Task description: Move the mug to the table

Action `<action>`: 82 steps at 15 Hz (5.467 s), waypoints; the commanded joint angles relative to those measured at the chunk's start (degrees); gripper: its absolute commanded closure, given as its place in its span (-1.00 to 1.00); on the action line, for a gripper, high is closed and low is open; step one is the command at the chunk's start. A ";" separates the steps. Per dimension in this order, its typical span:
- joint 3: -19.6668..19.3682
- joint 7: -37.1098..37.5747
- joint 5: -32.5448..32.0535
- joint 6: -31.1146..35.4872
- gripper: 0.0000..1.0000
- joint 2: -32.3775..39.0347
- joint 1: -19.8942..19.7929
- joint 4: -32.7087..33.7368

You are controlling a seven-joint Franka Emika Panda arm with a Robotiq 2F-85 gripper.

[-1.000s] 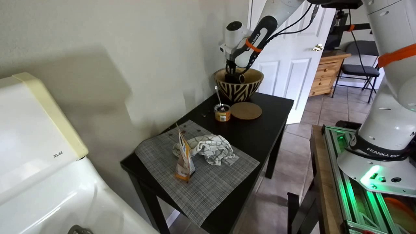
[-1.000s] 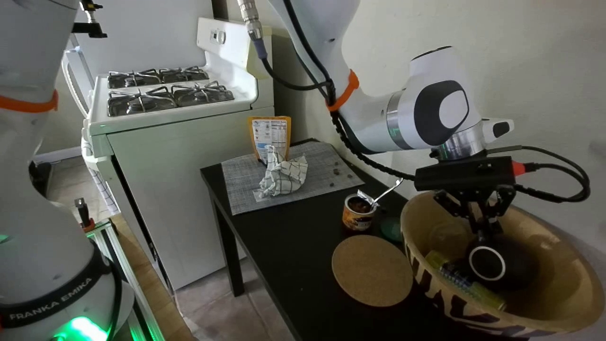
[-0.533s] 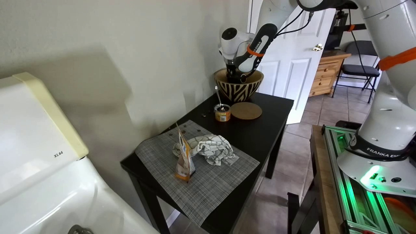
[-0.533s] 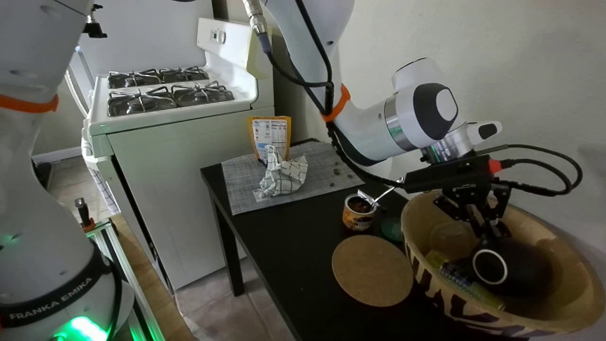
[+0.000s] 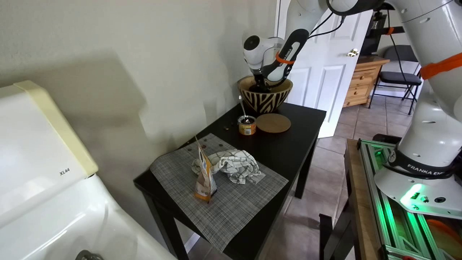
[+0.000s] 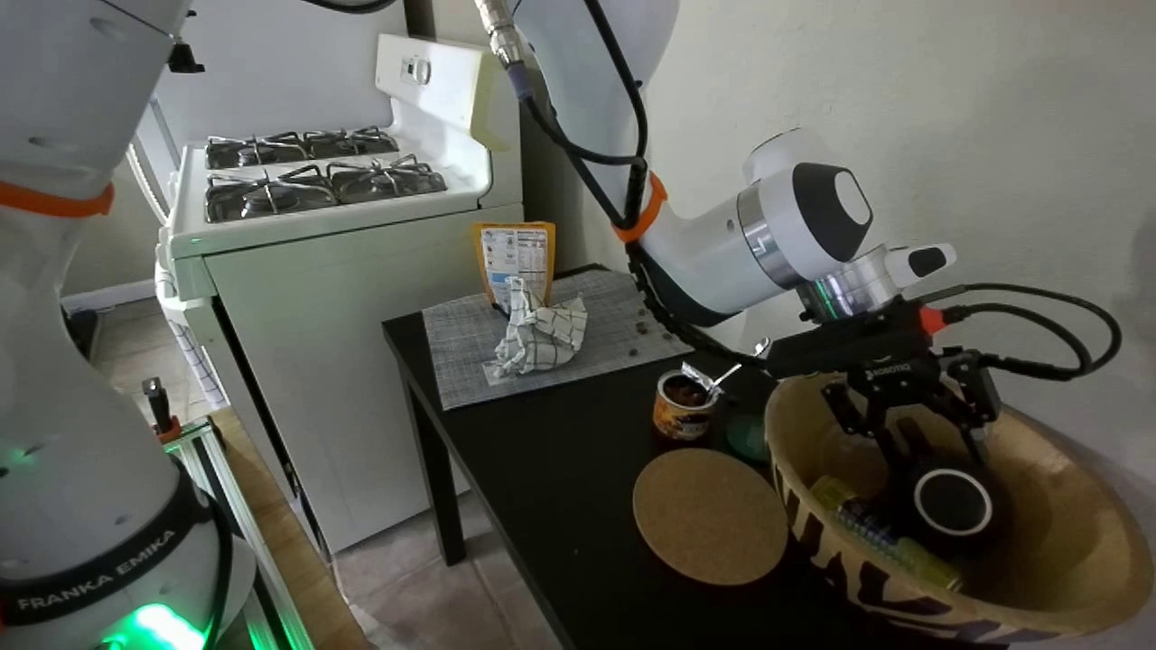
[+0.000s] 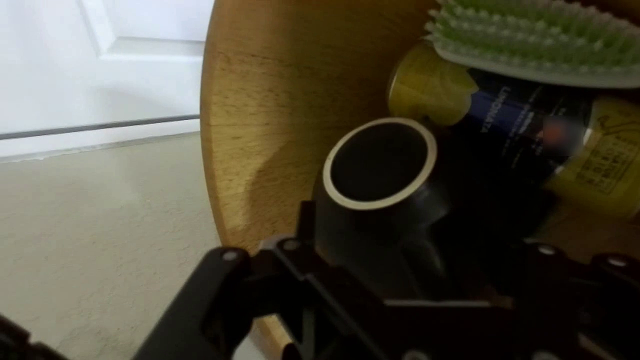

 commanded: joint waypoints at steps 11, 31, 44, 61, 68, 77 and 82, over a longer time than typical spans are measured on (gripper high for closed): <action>12.69 -20.83 2.00 2.17 0.90 -0.58 -10.23 1.79; 18.94 -40.35 20.55 2.15 -1.00 -0.74 -16.17 3.69; 20.01 -44.75 24.87 -0.03 -0.49 6.49 -17.87 14.34; 17.09 -42.31 22.67 -8.83 0.89 1.81 -14.20 11.98; 17.89 -43.37 23.89 -6.20 0.89 -6.62 -15.56 4.82; 19.69 -44.95 27.26 -1.06 0.89 -14.25 -16.16 -3.09; 20.72 -47.64 28.35 -0.21 0.89 -19.17 -15.99 -7.41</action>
